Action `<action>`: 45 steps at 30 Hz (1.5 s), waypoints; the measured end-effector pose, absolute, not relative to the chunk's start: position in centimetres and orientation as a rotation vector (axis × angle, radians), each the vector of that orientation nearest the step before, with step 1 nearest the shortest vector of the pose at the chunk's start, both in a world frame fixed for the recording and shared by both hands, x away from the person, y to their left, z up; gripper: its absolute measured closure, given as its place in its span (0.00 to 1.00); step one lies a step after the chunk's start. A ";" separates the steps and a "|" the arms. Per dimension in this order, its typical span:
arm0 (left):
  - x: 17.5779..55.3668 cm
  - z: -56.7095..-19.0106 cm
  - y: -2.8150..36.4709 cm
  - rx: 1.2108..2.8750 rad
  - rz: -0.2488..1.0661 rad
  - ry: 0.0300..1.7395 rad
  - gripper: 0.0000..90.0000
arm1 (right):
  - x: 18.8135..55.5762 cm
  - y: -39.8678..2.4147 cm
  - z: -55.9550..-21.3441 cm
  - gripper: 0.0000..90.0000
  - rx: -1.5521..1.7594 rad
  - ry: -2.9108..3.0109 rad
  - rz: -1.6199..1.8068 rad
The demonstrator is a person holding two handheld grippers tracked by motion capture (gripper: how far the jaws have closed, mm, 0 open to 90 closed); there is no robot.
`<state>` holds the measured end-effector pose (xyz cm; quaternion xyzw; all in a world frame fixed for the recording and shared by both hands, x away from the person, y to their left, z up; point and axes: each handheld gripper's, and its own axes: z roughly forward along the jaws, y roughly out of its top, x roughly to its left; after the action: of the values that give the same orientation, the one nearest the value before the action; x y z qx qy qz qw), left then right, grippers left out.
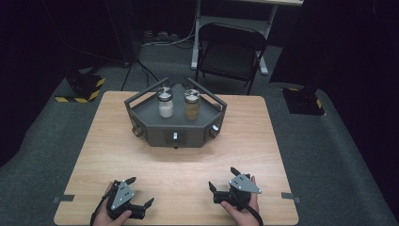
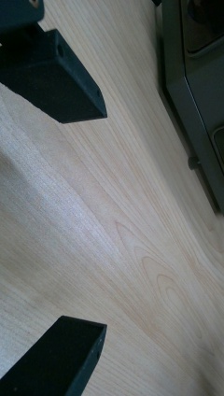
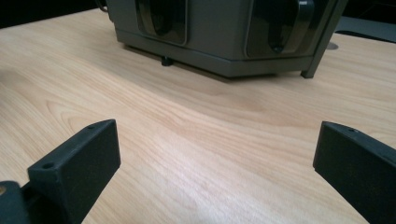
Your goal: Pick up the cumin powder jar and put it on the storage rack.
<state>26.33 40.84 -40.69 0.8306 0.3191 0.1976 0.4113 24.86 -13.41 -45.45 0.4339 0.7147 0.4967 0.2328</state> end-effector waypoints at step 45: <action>26.3 -40.6 41.3 2.078 0.476 0.835 0.01 | 24.3 -12.4 -44.3 0.01 1.194 2.071 1.123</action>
<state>26.32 41.30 -40.61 0.8264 0.3322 0.1895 0.4133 24.35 -12.43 -44.35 0.4381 0.7597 0.4118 0.2478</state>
